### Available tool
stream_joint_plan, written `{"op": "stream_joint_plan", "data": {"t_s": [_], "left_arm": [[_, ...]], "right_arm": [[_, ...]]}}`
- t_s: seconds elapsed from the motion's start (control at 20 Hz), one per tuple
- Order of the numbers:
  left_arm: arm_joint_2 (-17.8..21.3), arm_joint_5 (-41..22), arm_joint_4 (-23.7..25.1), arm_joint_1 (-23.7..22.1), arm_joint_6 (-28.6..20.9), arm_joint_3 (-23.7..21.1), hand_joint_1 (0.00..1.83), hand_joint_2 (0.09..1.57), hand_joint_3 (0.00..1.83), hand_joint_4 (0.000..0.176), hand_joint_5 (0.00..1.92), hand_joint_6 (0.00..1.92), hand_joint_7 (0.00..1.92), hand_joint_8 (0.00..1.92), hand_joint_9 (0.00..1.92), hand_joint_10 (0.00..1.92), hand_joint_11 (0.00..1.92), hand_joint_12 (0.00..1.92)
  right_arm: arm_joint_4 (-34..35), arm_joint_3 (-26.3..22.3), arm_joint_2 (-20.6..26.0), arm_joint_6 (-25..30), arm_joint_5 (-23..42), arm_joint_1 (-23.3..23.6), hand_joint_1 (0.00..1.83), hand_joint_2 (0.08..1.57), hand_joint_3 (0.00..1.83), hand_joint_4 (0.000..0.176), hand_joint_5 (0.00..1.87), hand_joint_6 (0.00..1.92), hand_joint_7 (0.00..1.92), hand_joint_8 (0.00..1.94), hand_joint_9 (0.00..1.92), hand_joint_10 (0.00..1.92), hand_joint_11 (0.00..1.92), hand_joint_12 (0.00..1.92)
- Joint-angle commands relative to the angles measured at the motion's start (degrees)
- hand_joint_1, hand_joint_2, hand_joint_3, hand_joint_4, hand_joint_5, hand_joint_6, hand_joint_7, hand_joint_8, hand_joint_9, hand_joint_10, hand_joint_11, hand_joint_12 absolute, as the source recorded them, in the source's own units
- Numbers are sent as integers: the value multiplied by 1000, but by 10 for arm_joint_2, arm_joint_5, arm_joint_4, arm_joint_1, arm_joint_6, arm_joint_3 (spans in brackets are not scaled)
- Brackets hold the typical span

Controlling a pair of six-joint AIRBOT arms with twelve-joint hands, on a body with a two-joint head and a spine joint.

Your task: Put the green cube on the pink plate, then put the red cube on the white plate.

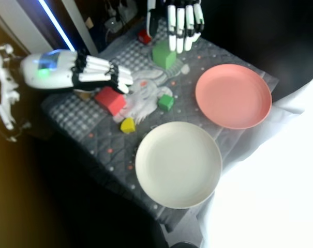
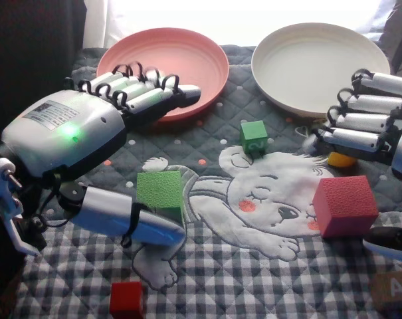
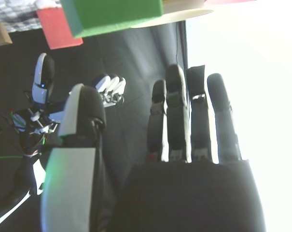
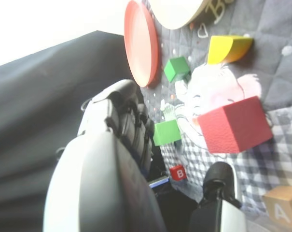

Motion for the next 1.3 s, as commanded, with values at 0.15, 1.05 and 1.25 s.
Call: {"op": "stream_joint_plan", "data": {"t_s": [0.15,1.05,1.25], "left_arm": [[0,-64,0,-2,-2,1,583,829,19,31,163,13,136,16,152,104,0,1138],[-58,67,0,-16,-2,54,833,981,3,0,542,41,632,46,478,642,227,1474],[-63,67,-6,-22,-2,65,1343,1160,21,0,703,882,844,1183,913,1328,837,1529]], "right_arm": [[14,2,-2,1,-68,4,808,607,470,0,254,738,442,486,247,977,0,1743],[14,5,-8,1,-68,4,853,712,324,0,324,633,495,386,274,880,0,1643],[14,5,-9,1,-68,4,856,770,202,0,366,573,533,322,281,852,0,1595]]}}
